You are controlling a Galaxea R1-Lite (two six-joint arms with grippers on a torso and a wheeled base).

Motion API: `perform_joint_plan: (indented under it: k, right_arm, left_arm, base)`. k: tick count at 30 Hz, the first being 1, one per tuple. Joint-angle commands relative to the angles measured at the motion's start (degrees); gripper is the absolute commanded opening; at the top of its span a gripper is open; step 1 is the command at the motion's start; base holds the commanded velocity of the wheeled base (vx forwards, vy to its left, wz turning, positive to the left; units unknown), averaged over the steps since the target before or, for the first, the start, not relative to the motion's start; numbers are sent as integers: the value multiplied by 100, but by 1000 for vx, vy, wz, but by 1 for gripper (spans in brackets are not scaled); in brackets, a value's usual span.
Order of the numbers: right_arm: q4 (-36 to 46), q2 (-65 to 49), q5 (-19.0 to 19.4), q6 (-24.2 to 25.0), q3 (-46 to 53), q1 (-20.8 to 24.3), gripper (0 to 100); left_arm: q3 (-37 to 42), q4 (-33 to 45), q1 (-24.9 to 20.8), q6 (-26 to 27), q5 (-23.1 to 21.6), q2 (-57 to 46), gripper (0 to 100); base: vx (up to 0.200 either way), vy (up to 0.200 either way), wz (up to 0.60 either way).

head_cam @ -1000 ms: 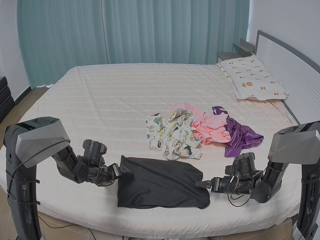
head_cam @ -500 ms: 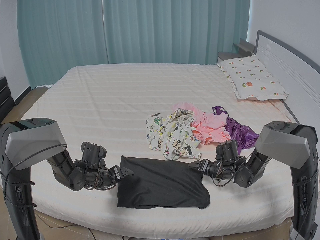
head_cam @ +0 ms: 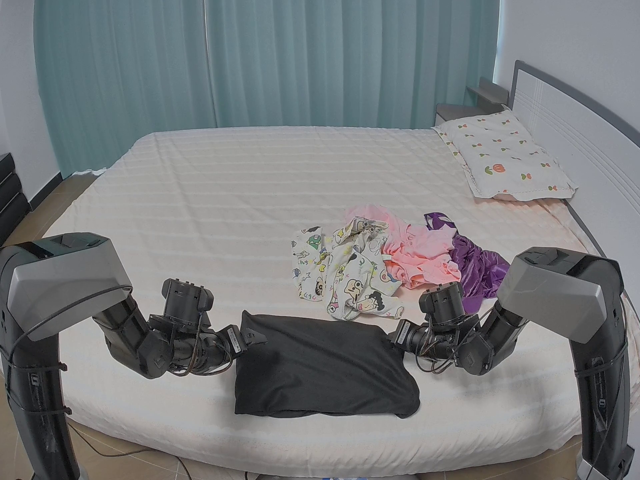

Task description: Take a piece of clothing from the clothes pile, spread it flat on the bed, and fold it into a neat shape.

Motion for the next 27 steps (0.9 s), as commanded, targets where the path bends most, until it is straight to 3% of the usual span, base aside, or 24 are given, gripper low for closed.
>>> perform_joint_plan:
  k: [1,27]
  right_arm:
    - [-20,15,4,22,-6,2,0]
    - [-12,-267,-409,172,-6,-306,0]
  left_arm:
    - [8,6,2,-1,1,17,100]
    - [79,23,29,-1,168,17,100]
  base:
    - [0,0,0]
    - [0,0,0]
